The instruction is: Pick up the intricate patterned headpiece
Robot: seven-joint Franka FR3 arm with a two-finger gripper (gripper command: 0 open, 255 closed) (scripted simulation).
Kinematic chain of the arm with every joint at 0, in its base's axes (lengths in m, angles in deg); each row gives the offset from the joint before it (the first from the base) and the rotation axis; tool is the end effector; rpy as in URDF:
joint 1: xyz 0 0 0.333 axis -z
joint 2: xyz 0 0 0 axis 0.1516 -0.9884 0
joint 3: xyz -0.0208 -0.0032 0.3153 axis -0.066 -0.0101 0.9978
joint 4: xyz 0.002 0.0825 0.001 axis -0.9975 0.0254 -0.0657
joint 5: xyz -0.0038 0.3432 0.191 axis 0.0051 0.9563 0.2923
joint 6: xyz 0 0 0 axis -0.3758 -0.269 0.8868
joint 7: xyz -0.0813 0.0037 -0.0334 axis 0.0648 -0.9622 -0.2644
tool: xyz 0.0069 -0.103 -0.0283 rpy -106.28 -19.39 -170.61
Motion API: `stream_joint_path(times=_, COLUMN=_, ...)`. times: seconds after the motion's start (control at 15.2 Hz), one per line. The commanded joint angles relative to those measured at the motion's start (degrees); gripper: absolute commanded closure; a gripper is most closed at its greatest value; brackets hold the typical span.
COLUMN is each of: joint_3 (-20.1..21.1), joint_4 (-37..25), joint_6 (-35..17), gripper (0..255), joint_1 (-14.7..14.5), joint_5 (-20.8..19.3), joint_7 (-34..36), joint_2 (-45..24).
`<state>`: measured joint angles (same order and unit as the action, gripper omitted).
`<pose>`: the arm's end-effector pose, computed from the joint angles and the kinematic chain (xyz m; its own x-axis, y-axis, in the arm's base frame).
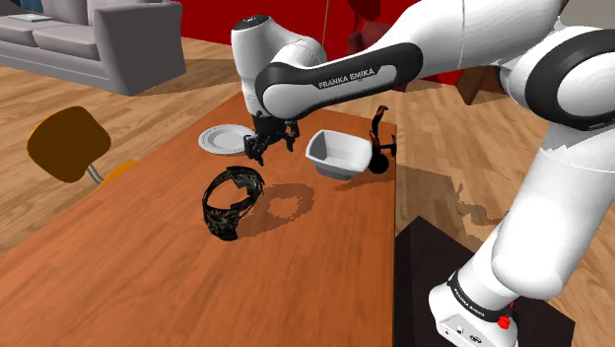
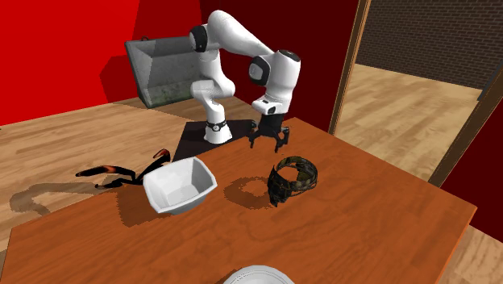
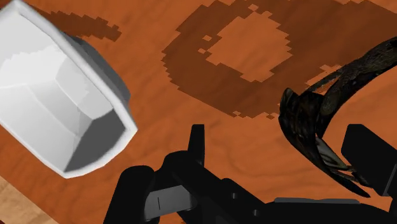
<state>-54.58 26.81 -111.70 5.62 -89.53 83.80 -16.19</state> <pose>0.5559 0.2555 0.4493 0.9920 -0.1083 0.0648 -0.1191 -0.9730 0.1977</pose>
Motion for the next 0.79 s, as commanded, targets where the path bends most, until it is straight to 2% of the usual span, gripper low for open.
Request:
stream_joint_path(times=0.0, joint_3=-0.1, joint_4=-5.3, joint_6=1.2, gripper=0, joint_1=-1.7, joint_5=-2.7, joint_7=2.3, joint_2=-5.9)
stream_joint_path(times=0.26, joint_3=-1.1, joint_4=-14.9, joint_6=4.0, gripper=0, joint_1=-5.3, joint_5=-6.2, joint_7=4.8, joint_2=-15.1)
stream_joint_path(times=0.73, joint_3=-1.7, joint_4=-11.7, joint_6=-0.6, gripper=0, joint_1=-5.3, joint_5=-7.3, joint_7=6.3, joint_2=-16.8)
